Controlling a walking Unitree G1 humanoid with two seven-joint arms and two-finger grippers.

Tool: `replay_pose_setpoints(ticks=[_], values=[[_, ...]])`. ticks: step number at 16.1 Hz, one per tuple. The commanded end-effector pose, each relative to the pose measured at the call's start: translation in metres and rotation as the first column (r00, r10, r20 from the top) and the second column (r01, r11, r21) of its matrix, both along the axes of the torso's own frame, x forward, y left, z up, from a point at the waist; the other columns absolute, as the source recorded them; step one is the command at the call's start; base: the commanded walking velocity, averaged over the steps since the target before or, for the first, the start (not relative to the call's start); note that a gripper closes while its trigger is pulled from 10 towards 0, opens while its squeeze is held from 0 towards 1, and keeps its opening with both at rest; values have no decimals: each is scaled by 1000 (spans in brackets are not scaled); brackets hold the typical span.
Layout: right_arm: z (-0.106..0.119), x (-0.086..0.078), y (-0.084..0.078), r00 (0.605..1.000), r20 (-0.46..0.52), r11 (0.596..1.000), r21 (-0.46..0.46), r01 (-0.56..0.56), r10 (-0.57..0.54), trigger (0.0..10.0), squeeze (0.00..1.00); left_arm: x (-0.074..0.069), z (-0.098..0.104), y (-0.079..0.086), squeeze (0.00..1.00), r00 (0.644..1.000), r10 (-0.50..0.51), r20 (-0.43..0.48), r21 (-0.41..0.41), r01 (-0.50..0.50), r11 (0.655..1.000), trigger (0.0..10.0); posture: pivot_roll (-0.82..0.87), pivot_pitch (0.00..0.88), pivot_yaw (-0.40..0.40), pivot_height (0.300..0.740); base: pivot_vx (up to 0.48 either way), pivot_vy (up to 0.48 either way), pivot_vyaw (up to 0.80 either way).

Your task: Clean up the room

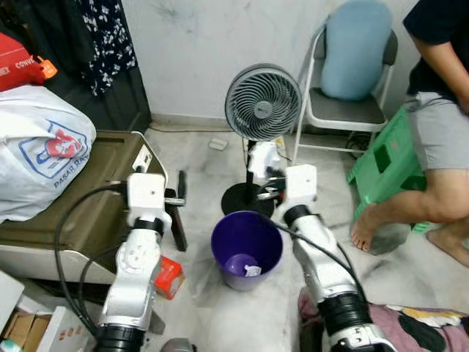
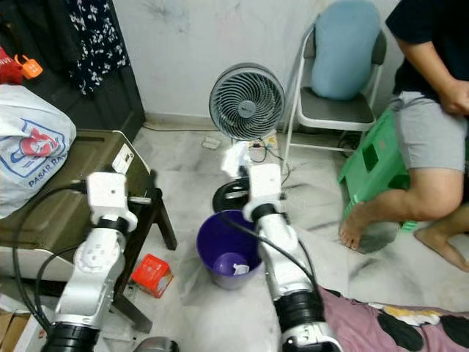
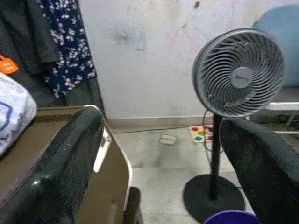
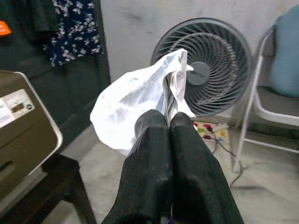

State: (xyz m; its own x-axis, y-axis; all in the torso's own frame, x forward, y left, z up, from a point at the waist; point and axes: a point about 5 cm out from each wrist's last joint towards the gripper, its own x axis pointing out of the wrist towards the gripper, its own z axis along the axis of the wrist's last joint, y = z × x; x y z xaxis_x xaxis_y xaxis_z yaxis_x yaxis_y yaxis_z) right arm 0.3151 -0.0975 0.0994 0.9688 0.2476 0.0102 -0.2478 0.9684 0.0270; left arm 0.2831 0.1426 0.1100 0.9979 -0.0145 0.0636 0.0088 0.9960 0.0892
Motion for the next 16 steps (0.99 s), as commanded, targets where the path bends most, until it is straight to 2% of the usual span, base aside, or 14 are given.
replay_pose_setpoints(ticks=[1, 3, 8, 10, 16], values=[[1, 1, 6, 1000, -6, 1000, 14, -12, 12, 10000, 0, 0, 3, 5, 0, 1000, 9, 9, -5, -9, 1000, 10000, 49, 0, -32, 740, 0, 0, 0], [0, 0, 6, 1000, -9, 1000, 15, -12, 12, 10000, 0, 0, 4, 5, 0, 1000, 0, 15, -19, 0, 1000, 10000, 49, 0, -33, 740, 0, 0, -547], [2, 1, 6, 1000, 4, 1000, 14, -16, 16, 10000, 0, 0, 4, 5, 0, 1000, -4, 16, -24, 5, 1000, 10000, 49, 0, -32, 740, 0, 0, 0], [3, 0, 7, 1000, 11, 1000, 15, -18, 18, 10000, 0, 0, 5, 5, 0, 1000, -5, 18, -20, 5, 1000, 10000, 50, 0, -30, 740, 272, 0, 0], [5, 0, 8, 999, 22, 999, 24, -27, 26, 10000, 0, 0, 5, 5, 0, 1000, -7, 21, -13, 7, 1000, 10000, 53, 0, -28, 740, 379, 273, 0]])
